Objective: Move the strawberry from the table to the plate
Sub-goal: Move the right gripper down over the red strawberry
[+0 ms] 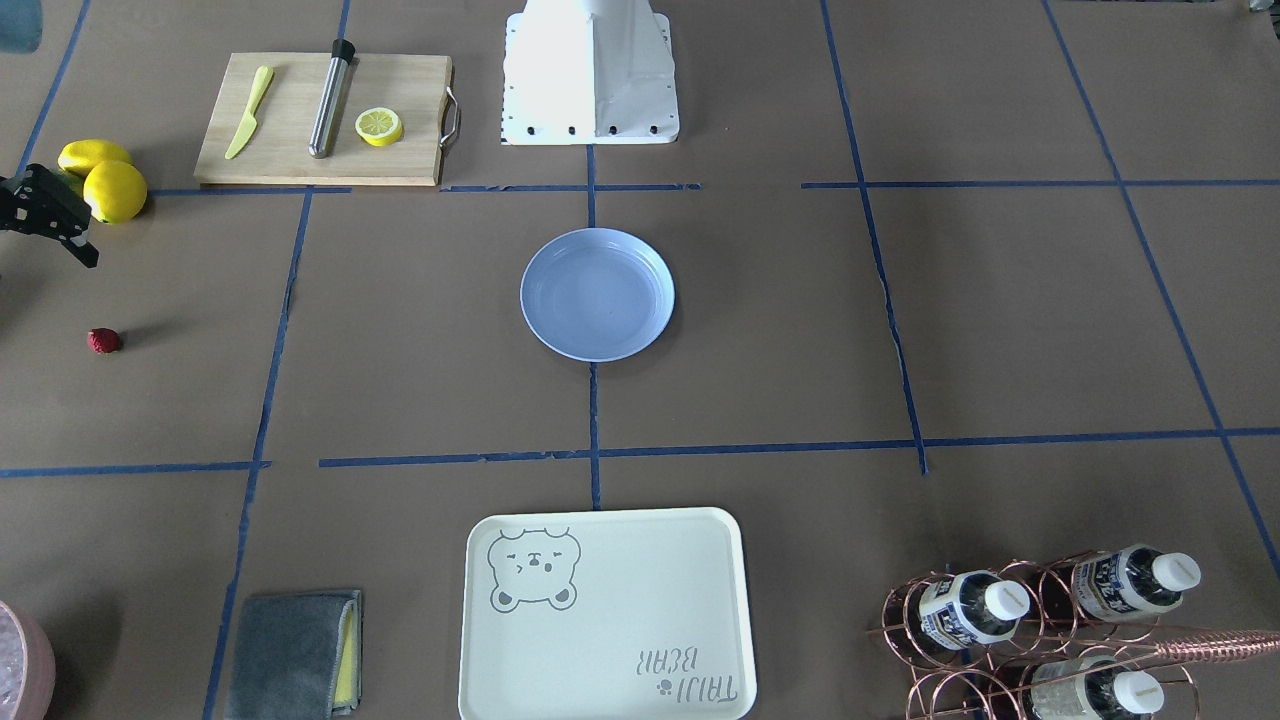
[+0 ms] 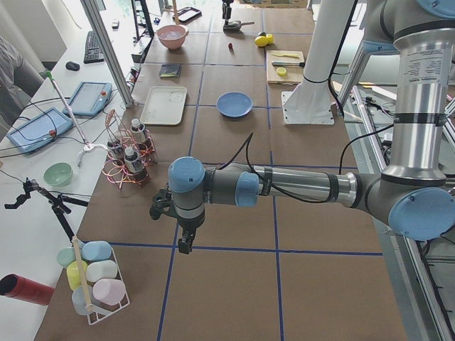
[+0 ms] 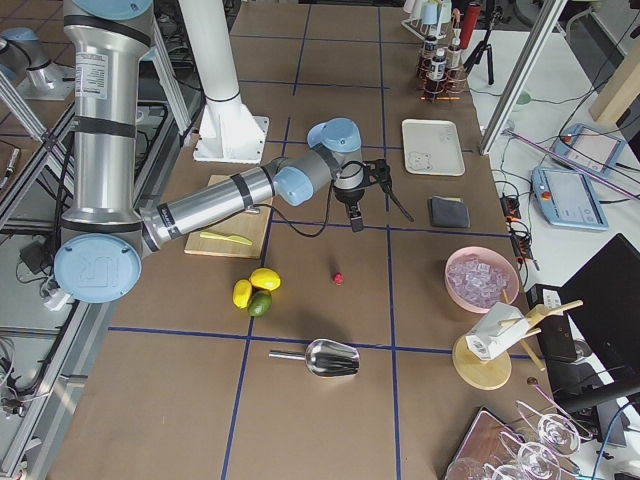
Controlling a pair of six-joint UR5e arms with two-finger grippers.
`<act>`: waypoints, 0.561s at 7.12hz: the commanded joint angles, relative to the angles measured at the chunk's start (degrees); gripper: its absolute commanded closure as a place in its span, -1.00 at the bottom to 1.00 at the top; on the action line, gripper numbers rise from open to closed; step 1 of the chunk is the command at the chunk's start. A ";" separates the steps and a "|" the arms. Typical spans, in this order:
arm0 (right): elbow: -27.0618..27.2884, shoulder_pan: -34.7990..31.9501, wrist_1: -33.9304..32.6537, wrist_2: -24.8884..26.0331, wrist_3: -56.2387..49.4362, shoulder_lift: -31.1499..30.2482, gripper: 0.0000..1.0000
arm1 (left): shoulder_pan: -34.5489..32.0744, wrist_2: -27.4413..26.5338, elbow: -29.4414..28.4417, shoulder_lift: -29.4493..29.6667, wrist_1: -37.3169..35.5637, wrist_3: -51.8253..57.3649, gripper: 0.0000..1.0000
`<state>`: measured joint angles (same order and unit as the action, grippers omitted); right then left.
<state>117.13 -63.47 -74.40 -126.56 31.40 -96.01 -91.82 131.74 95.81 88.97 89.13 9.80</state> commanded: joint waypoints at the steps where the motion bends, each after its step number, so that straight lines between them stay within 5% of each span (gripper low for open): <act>1: -3.63 4.47 14.71 5.07 6.79 -6.18 -1.00 | -0.02 0.62 0.08 -0.03 -0.10 -0.13 -1.00; 3: -15.20 7.29 31.54 8.59 9.82 -6.30 -0.99 | -0.02 0.62 0.17 -0.03 0.08 -0.13 -1.00; 4: -17.87 9.22 33.25 11.66 9.82 -6.12 -0.99 | -0.02 0.71 -0.01 -0.03 0.08 -0.13 -1.00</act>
<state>104.00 -56.47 -46.18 -118.32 40.63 -102.22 -91.85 132.38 95.88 88.95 89.19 9.67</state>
